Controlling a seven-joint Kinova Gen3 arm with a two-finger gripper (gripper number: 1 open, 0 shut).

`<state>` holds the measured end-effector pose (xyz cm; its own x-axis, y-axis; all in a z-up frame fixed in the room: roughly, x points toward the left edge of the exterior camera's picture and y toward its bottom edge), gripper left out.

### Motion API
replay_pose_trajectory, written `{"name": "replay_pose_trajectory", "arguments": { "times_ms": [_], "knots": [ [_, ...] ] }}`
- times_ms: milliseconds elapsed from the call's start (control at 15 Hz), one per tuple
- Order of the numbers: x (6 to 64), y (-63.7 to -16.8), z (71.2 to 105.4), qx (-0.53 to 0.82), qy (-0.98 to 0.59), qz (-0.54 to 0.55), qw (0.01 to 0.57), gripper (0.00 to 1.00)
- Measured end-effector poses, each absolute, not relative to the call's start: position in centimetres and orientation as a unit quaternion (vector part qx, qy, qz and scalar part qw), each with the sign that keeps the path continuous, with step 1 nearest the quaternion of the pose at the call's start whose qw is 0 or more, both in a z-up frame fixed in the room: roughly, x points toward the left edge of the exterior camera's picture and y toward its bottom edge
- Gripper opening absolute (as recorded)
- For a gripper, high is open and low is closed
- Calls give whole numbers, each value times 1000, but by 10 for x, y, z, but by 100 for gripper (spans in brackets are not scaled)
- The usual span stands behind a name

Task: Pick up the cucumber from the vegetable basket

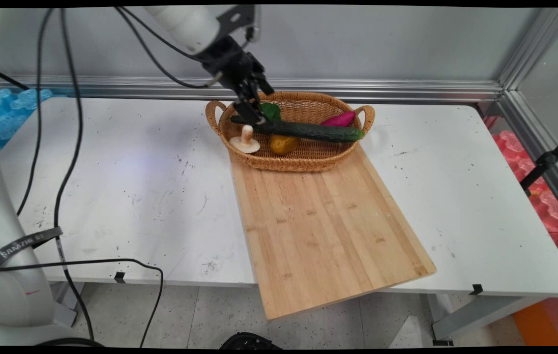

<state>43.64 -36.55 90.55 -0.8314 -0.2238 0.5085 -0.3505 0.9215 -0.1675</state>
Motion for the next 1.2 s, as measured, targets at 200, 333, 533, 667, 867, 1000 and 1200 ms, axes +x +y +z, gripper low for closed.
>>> {"name": "replay_pose_trajectory", "arguments": {
  "times_ms": [200, 333, 533, 667, 867, 1000, 1200],
  "knots": [
    [418, -388, 883, 121, -955, 119, 244, 100],
    [411, -398, 871, 107, -958, 115, 240, 100],
    [398, -413, 854, 86, -962, 111, 235, 100],
    [391, -422, 845, 74, -964, 110, 232, 100],
    [381, -436, 830, 57, -966, 109, 227, 100],
    [377, -441, 825, 50, -967, 108, 226, 100],
    [375, -449, 820, 36, -969, 104, 223, 0]
  ]
}}
